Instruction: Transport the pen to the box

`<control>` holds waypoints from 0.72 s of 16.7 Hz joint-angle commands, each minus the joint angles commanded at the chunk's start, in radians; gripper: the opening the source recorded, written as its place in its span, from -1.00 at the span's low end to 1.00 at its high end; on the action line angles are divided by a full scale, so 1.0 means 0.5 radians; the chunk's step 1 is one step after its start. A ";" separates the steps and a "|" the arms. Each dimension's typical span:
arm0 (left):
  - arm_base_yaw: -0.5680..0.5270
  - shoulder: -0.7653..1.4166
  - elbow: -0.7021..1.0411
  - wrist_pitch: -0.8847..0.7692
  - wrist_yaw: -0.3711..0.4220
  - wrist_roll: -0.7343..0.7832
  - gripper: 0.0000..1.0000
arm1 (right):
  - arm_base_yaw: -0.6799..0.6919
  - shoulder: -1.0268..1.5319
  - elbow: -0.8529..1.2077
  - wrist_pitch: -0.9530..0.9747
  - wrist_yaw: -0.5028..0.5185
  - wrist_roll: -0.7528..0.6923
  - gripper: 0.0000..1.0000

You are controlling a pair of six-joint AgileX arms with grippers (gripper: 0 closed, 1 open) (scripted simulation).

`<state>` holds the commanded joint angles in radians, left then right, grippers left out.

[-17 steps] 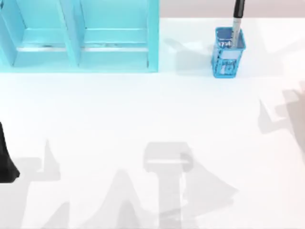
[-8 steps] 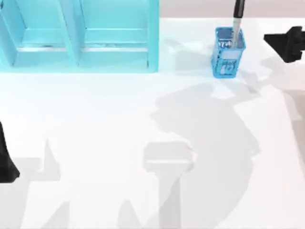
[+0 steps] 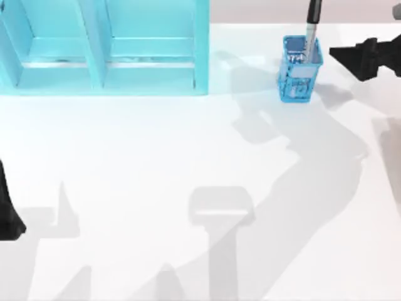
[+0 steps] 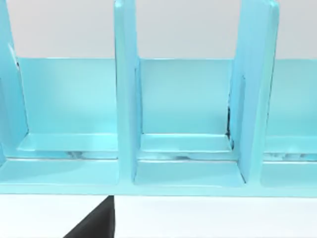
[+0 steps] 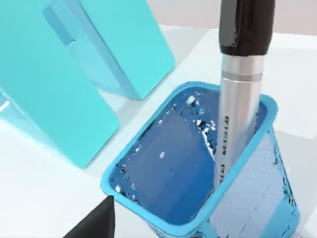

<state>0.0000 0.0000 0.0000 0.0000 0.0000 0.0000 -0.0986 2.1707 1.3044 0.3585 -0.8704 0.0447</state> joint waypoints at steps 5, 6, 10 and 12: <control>0.000 0.000 0.000 0.000 0.000 0.000 1.00 | 0.013 -0.001 -0.003 -0.003 0.007 0.002 1.00; 0.000 0.000 0.000 0.000 0.000 0.000 1.00 | 0.023 0.021 0.024 0.001 0.017 0.011 1.00; 0.000 0.000 0.000 0.000 0.000 0.000 1.00 | 0.126 0.230 0.274 0.023 0.115 0.091 1.00; 0.000 0.000 0.000 0.000 0.000 0.000 1.00 | 0.199 0.357 0.424 0.032 0.182 0.136 1.00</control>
<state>0.0000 0.0000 0.0000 0.0000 0.0000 0.0000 0.0007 2.3492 1.5165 0.3745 -0.7797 0.1128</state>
